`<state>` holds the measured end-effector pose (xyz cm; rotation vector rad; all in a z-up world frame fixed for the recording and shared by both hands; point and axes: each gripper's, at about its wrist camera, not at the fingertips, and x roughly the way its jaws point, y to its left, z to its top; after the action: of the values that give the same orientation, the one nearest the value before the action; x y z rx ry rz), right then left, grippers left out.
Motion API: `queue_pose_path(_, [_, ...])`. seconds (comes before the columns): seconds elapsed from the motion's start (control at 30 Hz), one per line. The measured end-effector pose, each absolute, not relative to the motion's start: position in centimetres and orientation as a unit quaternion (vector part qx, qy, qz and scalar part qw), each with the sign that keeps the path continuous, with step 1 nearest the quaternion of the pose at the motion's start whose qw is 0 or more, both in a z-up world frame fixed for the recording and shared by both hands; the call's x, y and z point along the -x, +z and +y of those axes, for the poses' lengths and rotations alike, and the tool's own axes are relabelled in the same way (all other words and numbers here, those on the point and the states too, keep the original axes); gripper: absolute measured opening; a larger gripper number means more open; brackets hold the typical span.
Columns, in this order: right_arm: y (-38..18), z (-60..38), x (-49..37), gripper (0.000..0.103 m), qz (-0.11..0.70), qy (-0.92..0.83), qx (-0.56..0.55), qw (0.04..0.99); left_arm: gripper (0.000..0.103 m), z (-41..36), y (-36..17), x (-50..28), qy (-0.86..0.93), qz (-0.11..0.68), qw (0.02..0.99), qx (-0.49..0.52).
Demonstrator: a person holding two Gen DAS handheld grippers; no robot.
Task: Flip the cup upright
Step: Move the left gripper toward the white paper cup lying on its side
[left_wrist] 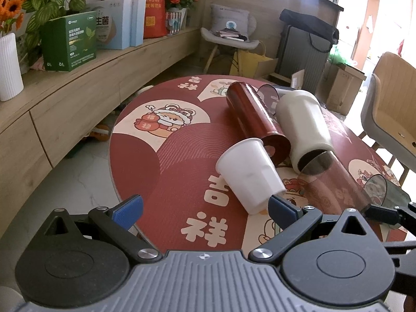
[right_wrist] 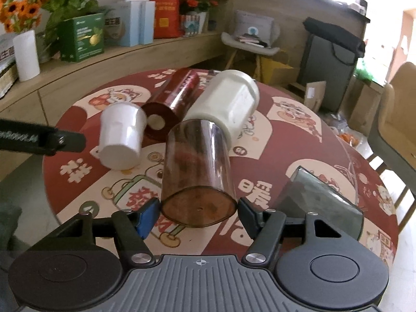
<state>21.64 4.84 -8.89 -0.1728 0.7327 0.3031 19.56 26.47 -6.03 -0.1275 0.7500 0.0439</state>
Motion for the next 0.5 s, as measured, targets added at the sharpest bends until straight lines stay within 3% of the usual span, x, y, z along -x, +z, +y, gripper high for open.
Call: queue_pose_path(0.5, [-9.6,4.9,-24.6,0.062,0.341,0.112,0.091,0.929,0.103,26.2,-6.3,-19.7,0.018,0.368,0.928,0.06])
